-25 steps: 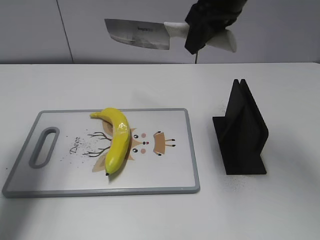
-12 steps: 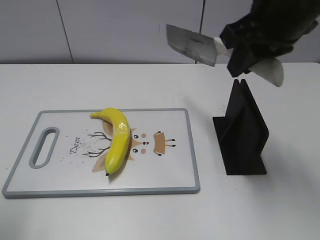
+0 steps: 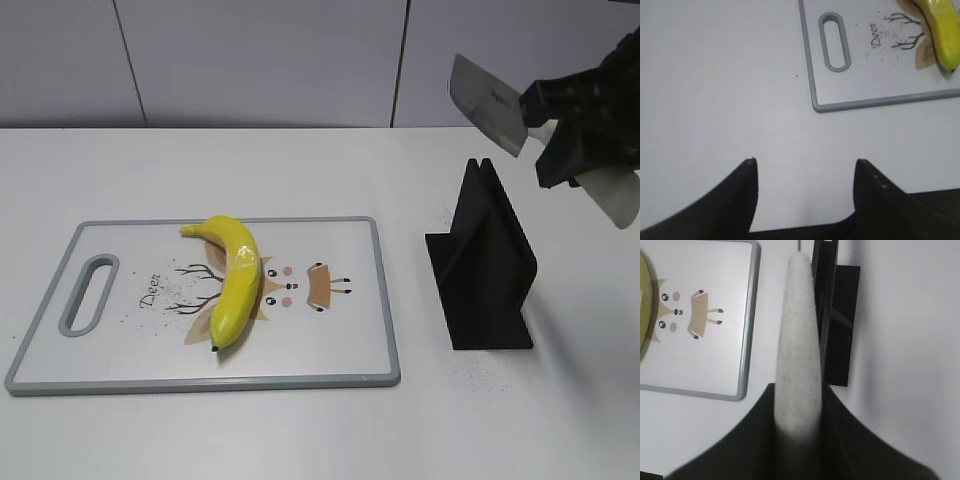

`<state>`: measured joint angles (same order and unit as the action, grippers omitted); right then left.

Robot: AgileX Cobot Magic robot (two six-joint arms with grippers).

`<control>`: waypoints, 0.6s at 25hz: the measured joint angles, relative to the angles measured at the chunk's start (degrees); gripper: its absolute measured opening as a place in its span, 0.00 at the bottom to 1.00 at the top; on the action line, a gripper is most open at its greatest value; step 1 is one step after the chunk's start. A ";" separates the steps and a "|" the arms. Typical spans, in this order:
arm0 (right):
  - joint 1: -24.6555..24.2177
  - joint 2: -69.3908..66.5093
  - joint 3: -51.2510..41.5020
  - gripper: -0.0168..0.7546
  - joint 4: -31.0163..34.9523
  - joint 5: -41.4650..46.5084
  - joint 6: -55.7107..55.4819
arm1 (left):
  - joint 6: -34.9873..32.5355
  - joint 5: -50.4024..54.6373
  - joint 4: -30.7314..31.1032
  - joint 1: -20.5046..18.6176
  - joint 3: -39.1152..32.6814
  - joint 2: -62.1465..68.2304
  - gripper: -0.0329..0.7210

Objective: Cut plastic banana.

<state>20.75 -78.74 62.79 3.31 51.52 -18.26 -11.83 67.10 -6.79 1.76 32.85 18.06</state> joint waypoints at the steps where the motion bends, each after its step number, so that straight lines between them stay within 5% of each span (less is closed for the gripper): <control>1: 0.00 0.03 -0.75 0.23 0.00 -0.42 -0.56 | 0.07 -0.10 0.00 0.00 -0.59 -2.65 0.81; 7: 0.00 0.14 -4.09 0.23 -2.26 -4.05 -4.51 | -0.07 -2.92 -0.43 0.00 -4.31 -16.60 0.81; 15: 0.00 -1.38 -4.88 0.23 -3.31 -4.93 -5.50 | 0.08 -3.51 -0.45 0.00 -4.64 -18.25 0.81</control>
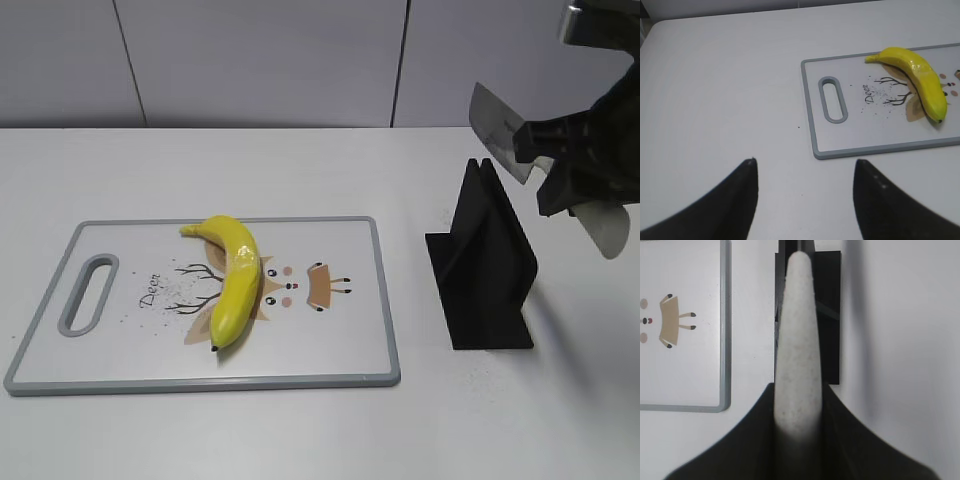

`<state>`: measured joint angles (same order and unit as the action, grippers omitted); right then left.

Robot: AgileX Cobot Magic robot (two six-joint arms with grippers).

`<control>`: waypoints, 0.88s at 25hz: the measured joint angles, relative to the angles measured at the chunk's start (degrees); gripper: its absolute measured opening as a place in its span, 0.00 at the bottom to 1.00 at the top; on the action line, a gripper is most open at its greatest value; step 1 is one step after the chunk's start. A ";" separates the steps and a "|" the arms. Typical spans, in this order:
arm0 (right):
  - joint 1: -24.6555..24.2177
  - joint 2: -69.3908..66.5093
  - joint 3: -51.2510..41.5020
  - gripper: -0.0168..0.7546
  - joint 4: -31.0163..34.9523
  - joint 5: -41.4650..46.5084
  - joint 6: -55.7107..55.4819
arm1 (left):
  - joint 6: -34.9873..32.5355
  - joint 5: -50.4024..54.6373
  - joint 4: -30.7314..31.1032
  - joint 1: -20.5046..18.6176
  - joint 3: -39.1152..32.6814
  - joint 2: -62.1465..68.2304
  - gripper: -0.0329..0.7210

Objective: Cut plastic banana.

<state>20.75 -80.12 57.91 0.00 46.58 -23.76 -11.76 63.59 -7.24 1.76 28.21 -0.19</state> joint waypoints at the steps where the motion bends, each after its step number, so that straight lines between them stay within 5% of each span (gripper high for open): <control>1: 0.00 -0.33 0.00 0.23 0.00 0.00 0.00 | -0.03 0.00 0.00 0.00 0.00 0.00 0.81; 18: -0.02 -7.83 -0.02 0.23 4.67 1.91 2.78 | 0.00 -0.06 0.00 0.00 0.00 0.00 0.81; 22: -0.02 -7.83 -0.02 0.45 5.88 3.91 4.02 | 0.00 -0.06 0.00 0.00 0.00 0.00 0.81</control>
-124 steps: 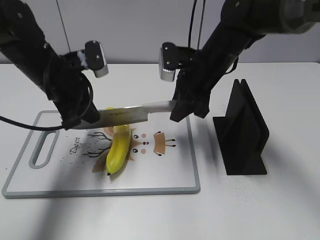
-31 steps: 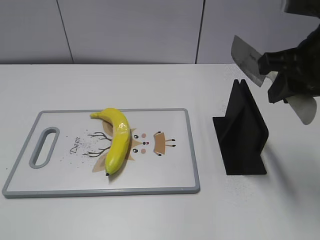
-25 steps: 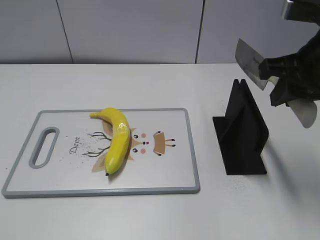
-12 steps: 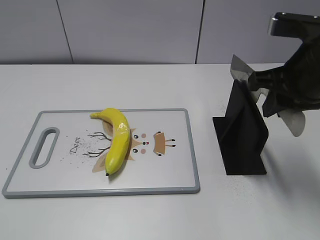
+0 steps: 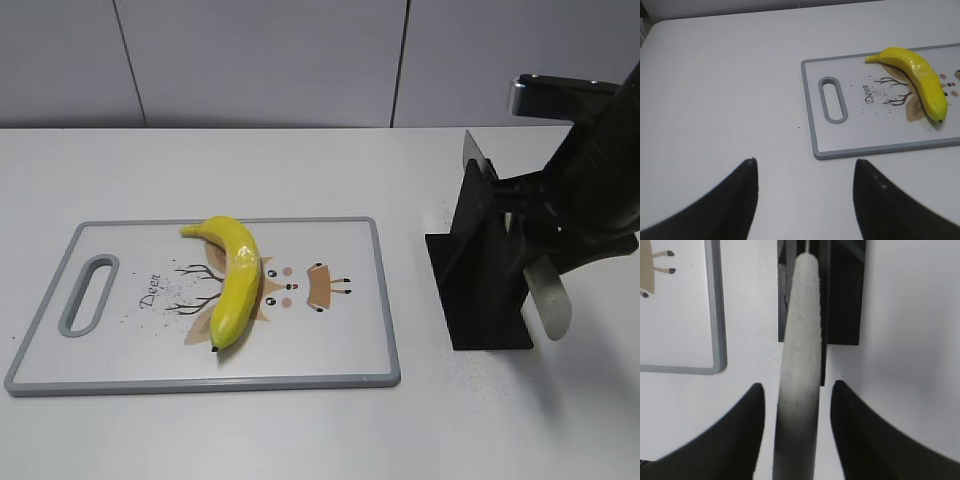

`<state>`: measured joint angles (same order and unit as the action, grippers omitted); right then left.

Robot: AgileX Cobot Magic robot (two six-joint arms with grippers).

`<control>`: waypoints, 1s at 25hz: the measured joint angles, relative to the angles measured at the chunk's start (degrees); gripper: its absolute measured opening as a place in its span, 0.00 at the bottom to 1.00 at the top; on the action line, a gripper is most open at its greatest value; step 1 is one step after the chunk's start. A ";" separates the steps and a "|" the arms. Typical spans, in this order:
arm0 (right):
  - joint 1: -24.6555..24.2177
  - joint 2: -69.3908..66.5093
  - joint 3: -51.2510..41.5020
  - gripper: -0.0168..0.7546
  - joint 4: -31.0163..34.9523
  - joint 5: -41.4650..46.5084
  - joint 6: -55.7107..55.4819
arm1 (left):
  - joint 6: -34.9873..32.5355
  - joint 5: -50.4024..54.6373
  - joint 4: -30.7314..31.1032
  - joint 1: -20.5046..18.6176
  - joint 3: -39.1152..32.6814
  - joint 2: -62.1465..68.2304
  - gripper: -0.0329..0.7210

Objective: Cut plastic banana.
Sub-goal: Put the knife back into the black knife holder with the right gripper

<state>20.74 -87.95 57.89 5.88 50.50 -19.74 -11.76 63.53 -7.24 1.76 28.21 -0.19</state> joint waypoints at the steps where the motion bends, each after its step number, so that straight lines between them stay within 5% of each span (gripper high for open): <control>1: 0.00 0.00 0.00 0.53 0.18 0.67 0.58 | -0.05 0.00 0.00 0.00 0.00 0.00 0.81; 4: 0.00 0.79 0.00 0.75 0.24 1.94 2.42 | -0.03 0.00 0.00 0.00 0.00 0.00 0.81; 7: 0.00 5.06 0.00 0.83 0.24 2.55 6.56 | 0.00 0.00 0.00 0.00 0.00 0.00 0.81; 14: 0.00 25.92 -4.92 0.84 0.70 4.07 21.03 | -0.07 0.00 0.00 0.00 0.00 0.00 0.80; 25: 0.00 59.48 -26.75 0.80 0.77 4.49 23.27 | -0.04 -0.11 0.00 0.00 0.00 0.00 0.80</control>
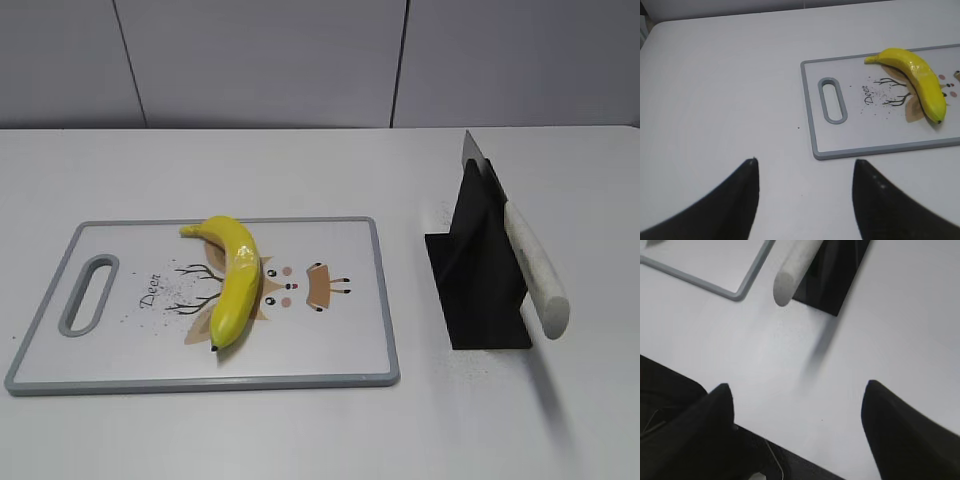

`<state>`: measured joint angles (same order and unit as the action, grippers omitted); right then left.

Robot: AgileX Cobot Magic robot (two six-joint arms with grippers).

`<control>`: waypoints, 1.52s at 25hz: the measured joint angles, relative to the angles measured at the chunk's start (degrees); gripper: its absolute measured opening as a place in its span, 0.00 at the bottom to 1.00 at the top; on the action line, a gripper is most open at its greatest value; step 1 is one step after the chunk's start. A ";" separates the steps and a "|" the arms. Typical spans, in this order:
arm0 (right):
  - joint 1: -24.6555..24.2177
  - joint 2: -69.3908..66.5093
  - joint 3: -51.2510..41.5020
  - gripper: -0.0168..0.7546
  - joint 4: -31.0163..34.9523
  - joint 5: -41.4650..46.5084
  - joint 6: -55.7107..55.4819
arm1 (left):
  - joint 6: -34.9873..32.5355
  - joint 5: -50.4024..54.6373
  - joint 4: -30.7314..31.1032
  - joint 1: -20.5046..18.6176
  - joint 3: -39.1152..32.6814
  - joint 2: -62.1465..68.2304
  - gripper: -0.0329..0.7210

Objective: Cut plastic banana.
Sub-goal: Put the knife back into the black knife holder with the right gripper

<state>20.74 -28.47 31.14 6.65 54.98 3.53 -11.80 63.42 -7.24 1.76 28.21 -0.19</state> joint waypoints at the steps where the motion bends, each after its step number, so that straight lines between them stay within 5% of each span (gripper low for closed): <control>1: 0.00 2.22 -0.20 0.79 0.00 0.00 0.00 | -0.10 0.00 0.00 0.00 0.00 0.00 0.80; 24: -0.20 28.80 -2.57 0.75 -0.04 4.69 -0.05 | 0.04 -0.05 -0.22 0.00 0.00 0.00 0.79; 33: -14.97 28.80 -2.57 0.75 0.02 4.69 -0.05 | 0.00 -0.05 -0.21 0.00 0.00 0.00 0.79; 38: -18.57 28.80 -2.57 0.75 0.02 4.69 -0.05 | -0.09 -0.05 -0.21 0.00 0.00 0.00 0.79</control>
<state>2.17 0.33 28.57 6.67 59.67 3.48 -11.89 63.37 -7.45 1.76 28.21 -0.19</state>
